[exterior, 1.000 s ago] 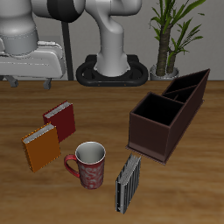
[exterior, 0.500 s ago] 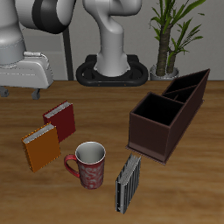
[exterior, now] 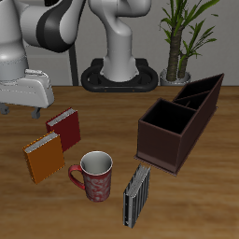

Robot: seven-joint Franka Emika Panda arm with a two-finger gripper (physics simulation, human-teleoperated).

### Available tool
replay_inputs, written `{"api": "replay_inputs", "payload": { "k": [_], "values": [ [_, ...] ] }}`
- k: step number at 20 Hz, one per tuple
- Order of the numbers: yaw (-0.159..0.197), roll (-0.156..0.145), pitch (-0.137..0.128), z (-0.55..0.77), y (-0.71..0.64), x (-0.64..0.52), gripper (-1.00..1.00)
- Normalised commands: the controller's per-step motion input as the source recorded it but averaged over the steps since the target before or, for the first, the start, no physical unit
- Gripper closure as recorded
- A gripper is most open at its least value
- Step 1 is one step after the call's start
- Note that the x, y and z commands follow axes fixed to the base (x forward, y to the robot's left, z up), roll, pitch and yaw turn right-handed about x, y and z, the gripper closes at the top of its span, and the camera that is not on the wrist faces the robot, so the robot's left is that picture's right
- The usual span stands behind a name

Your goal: Place the orange book into the left desk caddy's left compartment and place the striped book into the left desk caddy's right compartment and place the red book into the left desk caddy's right compartment

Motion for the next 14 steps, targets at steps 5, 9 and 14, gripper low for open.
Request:
{"api": "replay_inputs", "payload": {
  "k": [5,9,14],
  "values": [
    [-0.038,-0.021,-0.082,-0.22,-0.03,-0.13,-1.00],
    [-0.036,0.000,-0.035,-0.18,0.05,-0.14,-1.00],
    [-0.019,0.005,0.005,-0.32,0.10,-0.08,-1.00]
  ]
}}
